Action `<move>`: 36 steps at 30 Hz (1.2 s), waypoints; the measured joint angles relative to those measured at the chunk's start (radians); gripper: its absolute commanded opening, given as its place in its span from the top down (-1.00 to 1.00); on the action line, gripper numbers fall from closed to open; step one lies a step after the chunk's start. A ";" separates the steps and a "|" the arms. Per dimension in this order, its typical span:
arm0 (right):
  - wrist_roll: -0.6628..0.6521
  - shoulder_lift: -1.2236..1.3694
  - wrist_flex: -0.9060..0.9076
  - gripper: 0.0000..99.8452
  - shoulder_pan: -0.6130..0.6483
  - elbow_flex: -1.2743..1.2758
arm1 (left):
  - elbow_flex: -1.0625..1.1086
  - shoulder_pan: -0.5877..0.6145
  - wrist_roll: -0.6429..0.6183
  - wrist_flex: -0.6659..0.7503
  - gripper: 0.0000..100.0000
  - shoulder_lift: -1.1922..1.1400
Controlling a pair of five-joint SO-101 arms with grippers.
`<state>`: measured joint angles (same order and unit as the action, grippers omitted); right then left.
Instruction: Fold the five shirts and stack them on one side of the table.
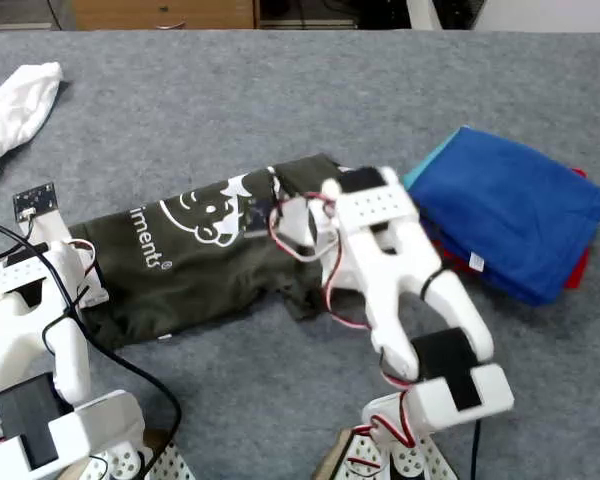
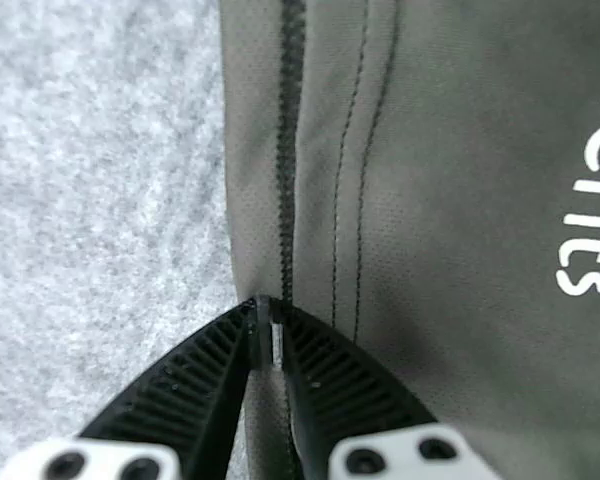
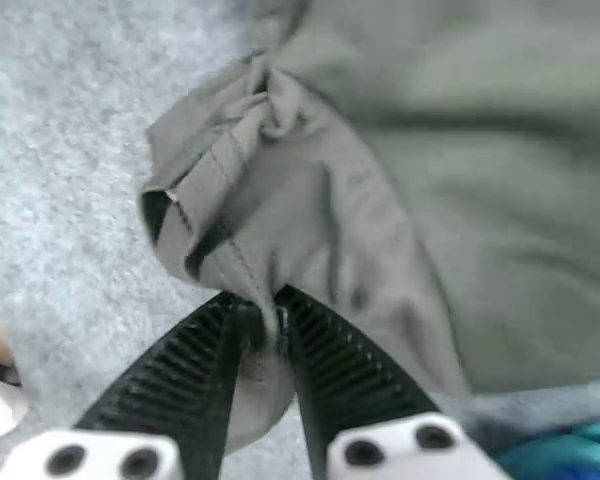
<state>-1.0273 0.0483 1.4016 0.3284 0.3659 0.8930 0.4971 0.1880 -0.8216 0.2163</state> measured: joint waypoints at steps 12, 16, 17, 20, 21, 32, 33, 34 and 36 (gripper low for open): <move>-0.032 0.428 0.255 0.99 -0.048 -0.677 | 0.000 0.000 0.000 0.000 0.96 0.000; -0.089 0.592 0.347 0.99 -0.048 -0.947 | 0.000 0.000 0.000 0.000 0.96 0.000; -0.100 0.632 0.356 0.99 -0.048 -1.010 | 0.000 0.000 0.000 0.000 0.96 0.000; -0.132 0.730 0.361 0.99 -0.048 -1.166 | 0.000 0.000 0.000 0.000 0.96 0.000; -0.144 0.758 0.361 0.99 -0.048 -1.208 | 0.000 0.000 0.000 0.000 0.96 0.000; -0.250 0.850 0.362 0.70 0.028 -1.369 | 0.000 0.000 0.000 0.000 0.96 0.000; -0.250 0.850 0.362 0.56 0.034 -1.369 | 0.000 0.000 0.000 0.000 0.96 0.000; -0.250 0.850 0.362 0.43 0.040 -1.370 | 0.000 0.000 0.000 0.000 0.96 0.000; -0.250 0.850 0.362 0.25 0.054 -1.398 | 0.000 0.000 0.000 0.000 0.96 0.000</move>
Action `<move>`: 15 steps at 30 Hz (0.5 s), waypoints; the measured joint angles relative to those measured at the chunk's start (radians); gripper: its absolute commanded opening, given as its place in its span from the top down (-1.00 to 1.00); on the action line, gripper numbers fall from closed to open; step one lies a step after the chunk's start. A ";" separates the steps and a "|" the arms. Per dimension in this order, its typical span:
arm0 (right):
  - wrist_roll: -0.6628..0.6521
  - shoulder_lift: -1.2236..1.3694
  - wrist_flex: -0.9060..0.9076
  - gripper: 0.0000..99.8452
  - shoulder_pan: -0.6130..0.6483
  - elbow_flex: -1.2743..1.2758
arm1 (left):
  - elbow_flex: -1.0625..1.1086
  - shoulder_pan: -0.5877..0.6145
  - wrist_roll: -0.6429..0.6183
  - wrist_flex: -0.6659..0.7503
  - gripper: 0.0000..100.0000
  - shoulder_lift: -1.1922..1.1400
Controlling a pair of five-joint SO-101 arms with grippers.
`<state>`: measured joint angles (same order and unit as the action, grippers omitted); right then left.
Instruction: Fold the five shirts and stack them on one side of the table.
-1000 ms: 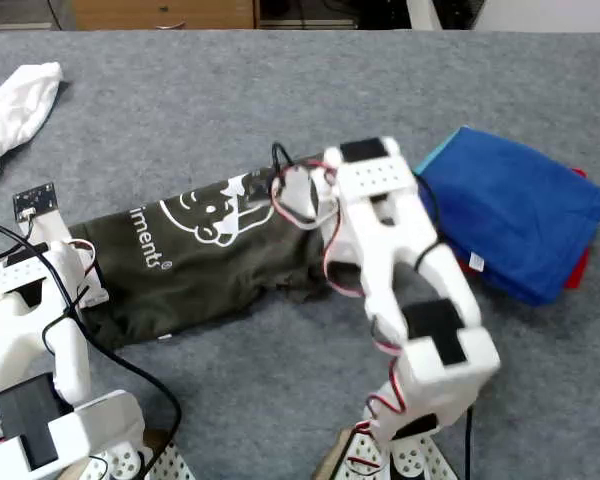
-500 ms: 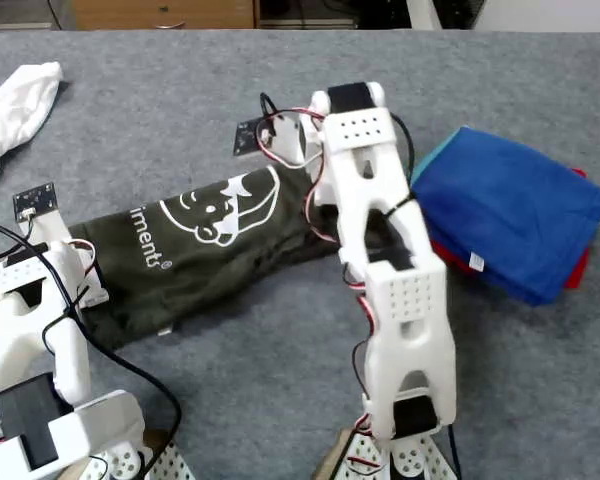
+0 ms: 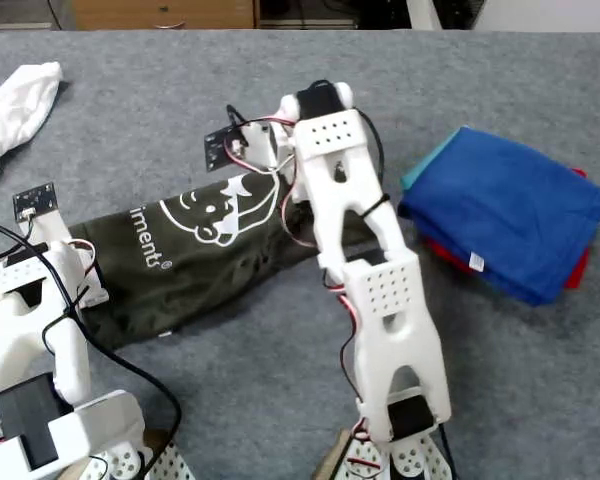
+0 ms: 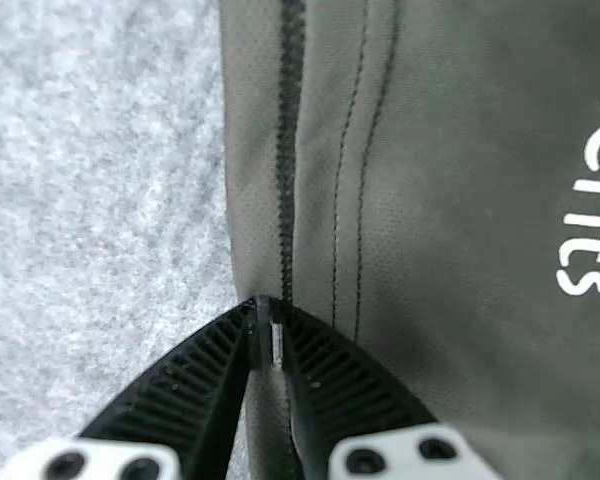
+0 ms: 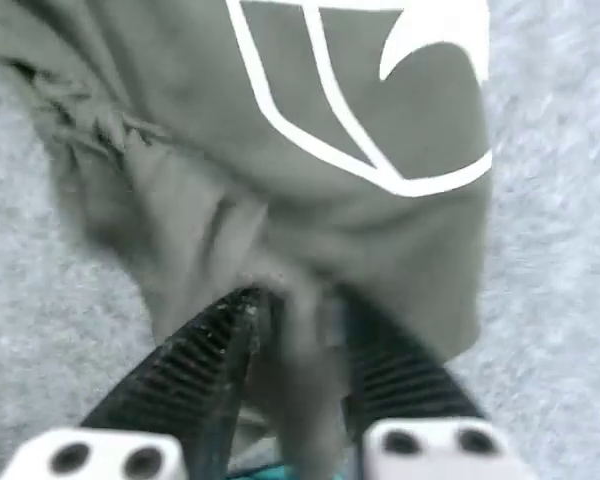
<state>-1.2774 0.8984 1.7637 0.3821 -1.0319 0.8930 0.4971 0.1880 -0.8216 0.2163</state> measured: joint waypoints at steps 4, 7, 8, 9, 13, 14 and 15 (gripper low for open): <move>0.012 0.000 0.000 0.22 0.008 -0.081 | 0.000 0.000 0.000 0.000 0.96 0.000; 0.061 -0.003 0.000 0.23 0.005 -0.132 | 0.000 0.000 0.000 0.000 0.96 0.000; 0.086 -0.008 0.000 0.27 0.003 -0.137 | 0.000 0.000 0.000 0.000 0.96 0.000; 0.107 -0.018 0.000 0.36 -0.005 -0.137 | 0.000 0.000 0.000 0.000 0.96 0.000; 0.178 -0.120 0.000 0.98 -0.061 -0.091 | 0.000 0.000 0.000 0.000 0.96 0.000; 0.195 -0.155 0.000 0.99 -0.075 -0.051 | 0.000 0.000 0.000 0.000 0.96 0.000; 0.207 -0.193 0.000 0.91 -0.083 -0.003 | 0.000 0.000 0.000 0.000 0.96 0.000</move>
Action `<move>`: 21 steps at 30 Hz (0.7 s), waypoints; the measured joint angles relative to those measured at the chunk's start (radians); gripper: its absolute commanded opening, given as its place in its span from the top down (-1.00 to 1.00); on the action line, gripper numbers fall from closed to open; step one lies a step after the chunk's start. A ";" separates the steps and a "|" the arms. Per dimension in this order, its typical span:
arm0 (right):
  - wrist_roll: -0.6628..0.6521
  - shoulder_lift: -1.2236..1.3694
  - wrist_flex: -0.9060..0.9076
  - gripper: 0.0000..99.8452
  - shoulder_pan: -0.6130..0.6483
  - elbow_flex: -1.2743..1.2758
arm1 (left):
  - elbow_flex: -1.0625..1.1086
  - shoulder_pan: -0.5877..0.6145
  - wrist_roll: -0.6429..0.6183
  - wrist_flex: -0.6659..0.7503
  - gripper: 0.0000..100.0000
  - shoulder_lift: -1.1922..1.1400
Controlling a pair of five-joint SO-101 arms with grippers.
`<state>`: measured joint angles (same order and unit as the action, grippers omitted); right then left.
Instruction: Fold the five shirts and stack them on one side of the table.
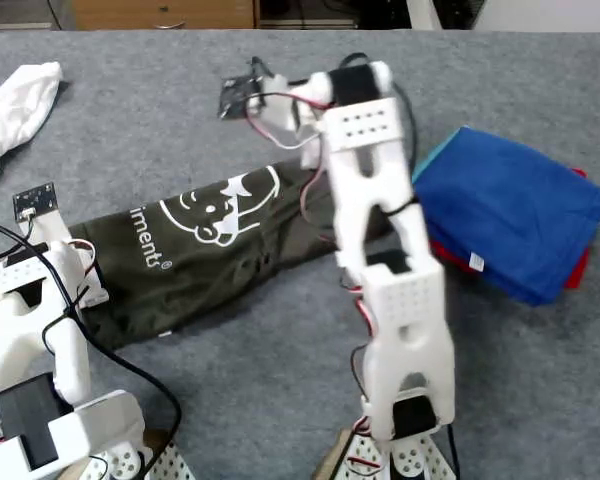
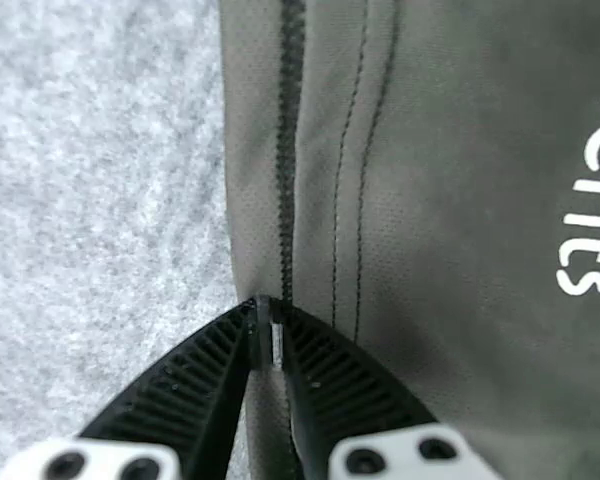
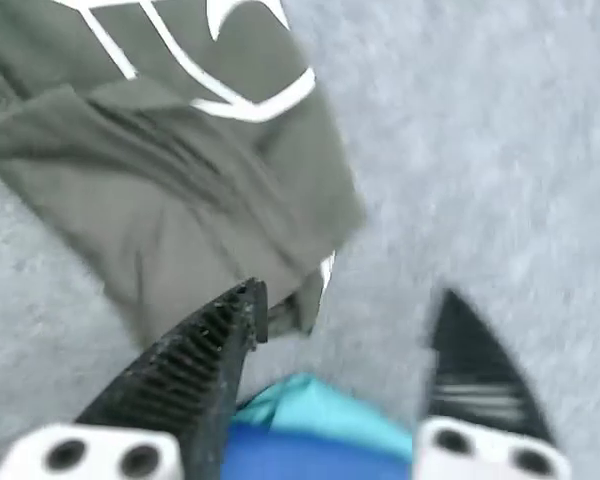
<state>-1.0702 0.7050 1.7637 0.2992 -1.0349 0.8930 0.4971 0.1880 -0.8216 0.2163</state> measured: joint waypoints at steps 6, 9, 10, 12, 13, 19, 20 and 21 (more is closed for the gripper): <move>0.089 -0.227 0.000 0.98 0.009 0.391 | 0.000 0.000 0.000 0.000 0.96 0.000; 0.144 -0.272 -0.017 0.99 0.071 0.565 | 0.000 0.000 0.000 0.000 0.96 0.000; 0.170 -0.273 -0.046 0.99 0.095 0.612 | 0.000 0.000 0.000 0.000 0.96 0.000; 0.227 -0.273 -0.133 0.99 0.132 0.701 | 0.000 0.000 0.000 0.000 0.96 0.000; 0.247 -0.273 -0.183 0.99 0.144 0.738 | 0.000 0.000 0.000 0.000 0.96 0.000; 0.279 -0.235 -0.399 0.99 0.192 0.835 | 0.000 0.000 0.000 0.000 0.96 0.000; 0.281 -0.203 -0.417 0.99 0.199 0.835 | 0.000 0.000 0.000 0.000 0.96 0.000; 0.281 -0.167 -0.436 0.99 0.206 0.835 | 0.000 0.000 0.000 0.000 0.96 0.000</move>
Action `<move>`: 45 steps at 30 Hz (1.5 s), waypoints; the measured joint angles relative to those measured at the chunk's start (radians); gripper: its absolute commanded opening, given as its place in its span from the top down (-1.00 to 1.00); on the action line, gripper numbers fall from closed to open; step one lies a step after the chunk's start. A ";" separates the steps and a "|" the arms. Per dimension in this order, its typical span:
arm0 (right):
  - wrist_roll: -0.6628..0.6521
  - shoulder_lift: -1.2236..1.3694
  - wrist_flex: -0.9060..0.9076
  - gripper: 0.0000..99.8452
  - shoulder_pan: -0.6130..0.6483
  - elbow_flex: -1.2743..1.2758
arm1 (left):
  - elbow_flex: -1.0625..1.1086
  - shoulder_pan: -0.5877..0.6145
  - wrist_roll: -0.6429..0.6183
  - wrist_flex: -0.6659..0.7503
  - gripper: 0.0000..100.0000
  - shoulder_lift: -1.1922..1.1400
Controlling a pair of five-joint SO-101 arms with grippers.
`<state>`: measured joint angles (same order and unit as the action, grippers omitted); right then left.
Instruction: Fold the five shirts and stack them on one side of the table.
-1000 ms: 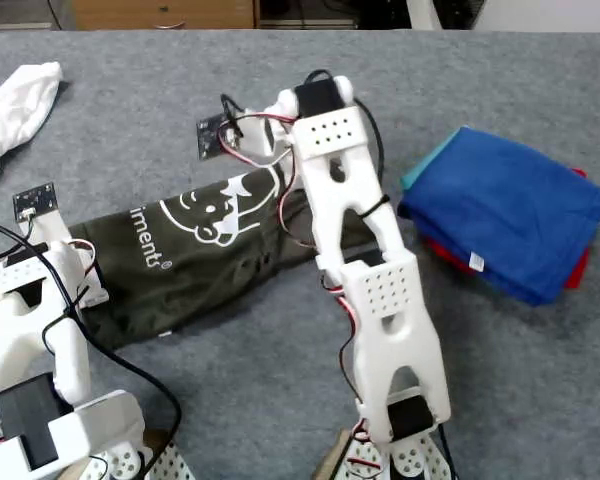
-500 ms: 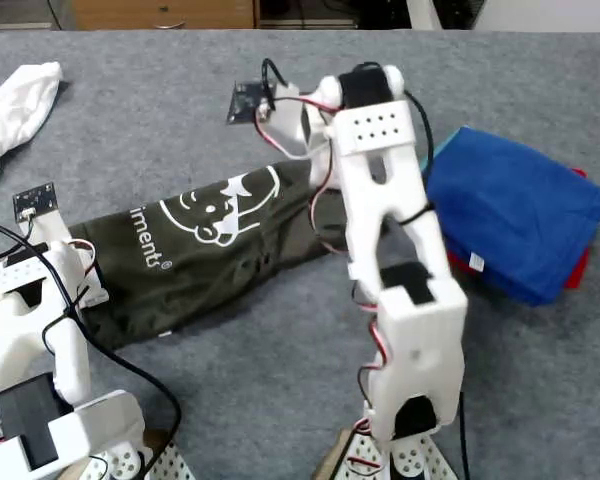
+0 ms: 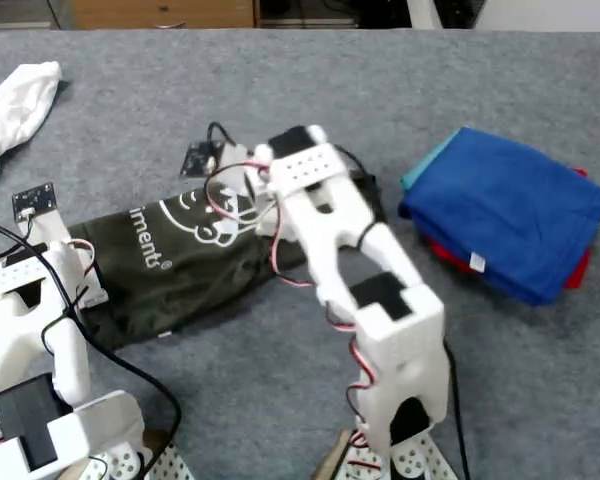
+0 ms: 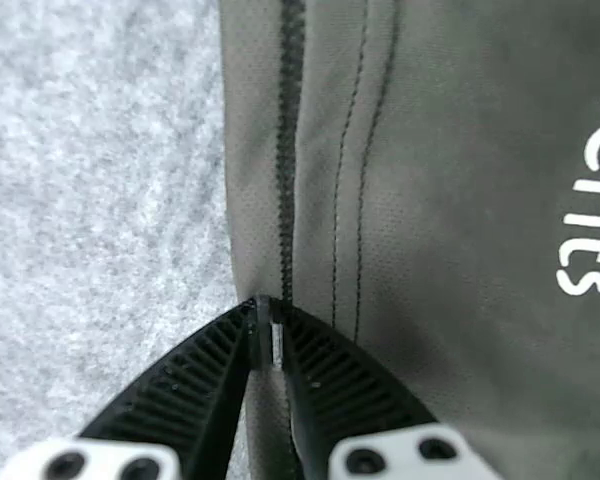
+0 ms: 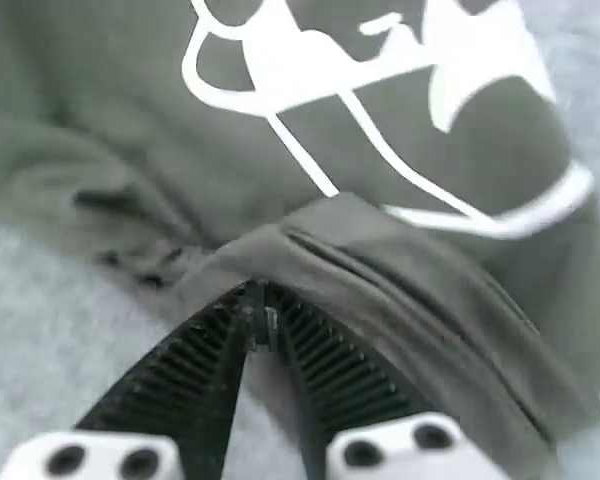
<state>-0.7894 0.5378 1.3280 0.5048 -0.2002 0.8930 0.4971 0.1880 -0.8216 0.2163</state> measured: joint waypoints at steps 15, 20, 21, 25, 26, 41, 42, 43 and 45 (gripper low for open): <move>0.000 -0.023 0.238 0.99 -0.066 -0.224 | 0.000 0.000 0.000 0.000 0.96 0.000; 0.000 -0.055 0.230 0.99 -0.199 -0.233 | 0.000 0.000 0.000 0.000 0.96 0.000; 0.000 -0.055 0.210 0.99 -0.226 -0.233 | -0.002 0.000 0.000 -0.002 0.96 0.000; 0.000 0.008 0.114 0.99 -0.265 -0.233 | -0.040 0.000 0.000 -0.087 0.96 -0.002; 0.000 0.040 0.092 0.99 -0.270 -0.233 | -0.060 0.000 0.000 -0.120 0.96 -0.002; 0.000 0.226 0.342 0.99 -0.281 -0.611 | -0.578 0.011 -0.121 -0.609 0.91 -0.008; 0.000 0.218 0.379 0.99 -0.281 -0.644 | -0.591 0.011 -0.140 -0.629 0.85 -0.009; 0.000 0.206 0.413 0.99 -0.284 -0.672 | -0.598 0.011 -0.150 -0.644 0.78 -0.009; 0.012 0.161 0.431 0.99 -0.295 -0.704 | -0.601 0.011 -0.172 -0.666 0.65 -0.009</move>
<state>-0.7772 0.6989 1.7591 0.2102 -0.9045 0.2915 0.5079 0.0161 -1.4876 0.2071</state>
